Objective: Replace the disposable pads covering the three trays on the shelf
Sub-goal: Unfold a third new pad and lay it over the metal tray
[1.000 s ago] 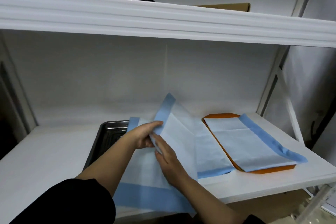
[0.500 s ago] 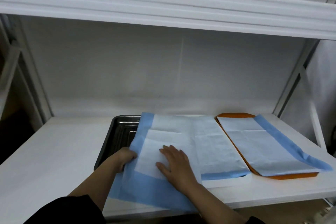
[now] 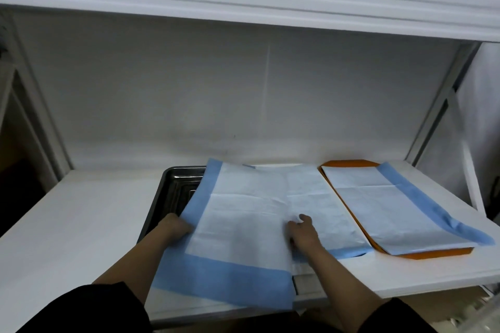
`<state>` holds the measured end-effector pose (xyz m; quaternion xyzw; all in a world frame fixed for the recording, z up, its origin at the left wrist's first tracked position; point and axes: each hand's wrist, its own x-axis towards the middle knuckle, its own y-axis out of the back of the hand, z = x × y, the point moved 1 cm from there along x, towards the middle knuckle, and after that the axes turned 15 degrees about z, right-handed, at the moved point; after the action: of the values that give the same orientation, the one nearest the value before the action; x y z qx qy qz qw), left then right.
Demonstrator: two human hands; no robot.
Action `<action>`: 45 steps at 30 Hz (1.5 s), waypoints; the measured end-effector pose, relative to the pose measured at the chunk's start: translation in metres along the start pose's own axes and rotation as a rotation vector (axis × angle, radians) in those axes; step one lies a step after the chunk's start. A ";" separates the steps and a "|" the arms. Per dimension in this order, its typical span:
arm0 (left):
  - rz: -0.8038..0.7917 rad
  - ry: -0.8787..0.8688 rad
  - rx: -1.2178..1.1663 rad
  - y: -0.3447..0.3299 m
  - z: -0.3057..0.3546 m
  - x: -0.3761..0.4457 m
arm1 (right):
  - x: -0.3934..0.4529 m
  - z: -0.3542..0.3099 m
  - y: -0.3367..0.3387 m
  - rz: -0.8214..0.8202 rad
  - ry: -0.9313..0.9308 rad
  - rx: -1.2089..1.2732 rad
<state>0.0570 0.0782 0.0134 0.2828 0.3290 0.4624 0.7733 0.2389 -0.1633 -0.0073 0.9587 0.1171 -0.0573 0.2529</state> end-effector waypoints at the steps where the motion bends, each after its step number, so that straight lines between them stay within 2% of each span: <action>1: 0.000 -0.008 0.046 0.000 -0.001 0.000 | 0.005 -0.001 0.002 -0.016 -0.075 0.037; 4: -0.003 -0.043 0.176 0.004 0.001 0.000 | 0.013 -0.004 0.007 -0.097 -0.237 0.176; 7: -0.016 -0.080 0.268 0.004 0.001 0.003 | 0.019 -0.003 0.009 -0.220 -0.323 0.234; 10: -0.045 -0.085 0.301 0.005 0.006 0.002 | 0.014 -0.006 0.003 -0.349 -0.280 0.317; 13: -0.064 -0.063 0.313 0.004 0.010 0.004 | 0.005 -0.014 -0.005 -0.385 -0.268 0.432; 15: -0.075 -0.065 0.318 0.005 0.014 0.000 | 0.000 -0.023 -0.005 -0.322 -0.245 0.467; 20: -0.168 -0.110 0.218 -0.001 0.030 -0.010 | 0.016 -0.041 0.027 0.025 -0.086 0.451; 24: -0.291 -0.121 0.047 -0.023 0.049 -0.031 | 0.032 -0.027 0.071 0.129 -0.056 0.305; 27: -0.355 -0.108 0.049 -0.048 0.058 -0.044 | 0.038 -0.001 0.094 0.193 -0.082 0.159; 31: -0.350 -0.120 0.115 -0.060 0.062 -0.049 | 0.040 0.027 0.099 0.092 -0.194 0.172; 34: -0.369 -0.102 0.175 -0.053 0.063 -0.047 | 0.037 0.034 0.099 0.022 -0.175 0.103; 40: -0.386 -0.070 0.298 -0.045 0.057 -0.044 | 0.038 0.044 0.103 0.093 -0.111 -0.052; 43: -0.337 -0.143 0.277 -0.047 0.054 -0.043 | 0.038 0.047 0.104 0.102 -0.169 0.067; 45: -0.360 -0.160 0.084 -0.052 0.054 -0.043 | 0.033 0.045 0.103 0.039 -0.300 0.282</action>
<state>0.1106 0.0109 0.0192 0.2872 0.3307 0.2786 0.8547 0.2950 -0.2666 -0.0033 0.9674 0.0503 -0.2101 0.1320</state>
